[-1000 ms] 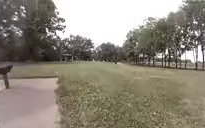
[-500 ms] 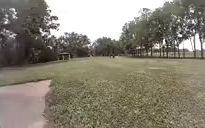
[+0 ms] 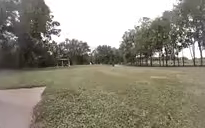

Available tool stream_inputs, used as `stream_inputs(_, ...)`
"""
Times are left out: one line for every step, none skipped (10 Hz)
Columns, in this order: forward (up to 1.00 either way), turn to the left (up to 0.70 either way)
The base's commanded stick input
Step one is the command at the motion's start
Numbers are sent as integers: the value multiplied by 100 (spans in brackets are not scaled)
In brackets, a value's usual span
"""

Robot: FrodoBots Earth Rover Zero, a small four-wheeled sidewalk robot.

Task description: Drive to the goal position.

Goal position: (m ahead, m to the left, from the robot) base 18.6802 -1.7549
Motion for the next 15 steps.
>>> stream_inputs(70, 0)
stream_inputs(70, 0)
stream_inputs(70, 0)
stream_inputs(70, 0)
stream_inputs(70, 0)
stream_inputs(70, 0)
stream_inputs(70, 0)
stream_inputs(70, 0)
stream_inputs(70, 0)
stream_inputs(70, 0)
stream_inputs(70, 0)
stream_inputs(70, 0)
stream_inputs(70, 0)
stream_inputs(70, 0)
stream_inputs(70, 0)
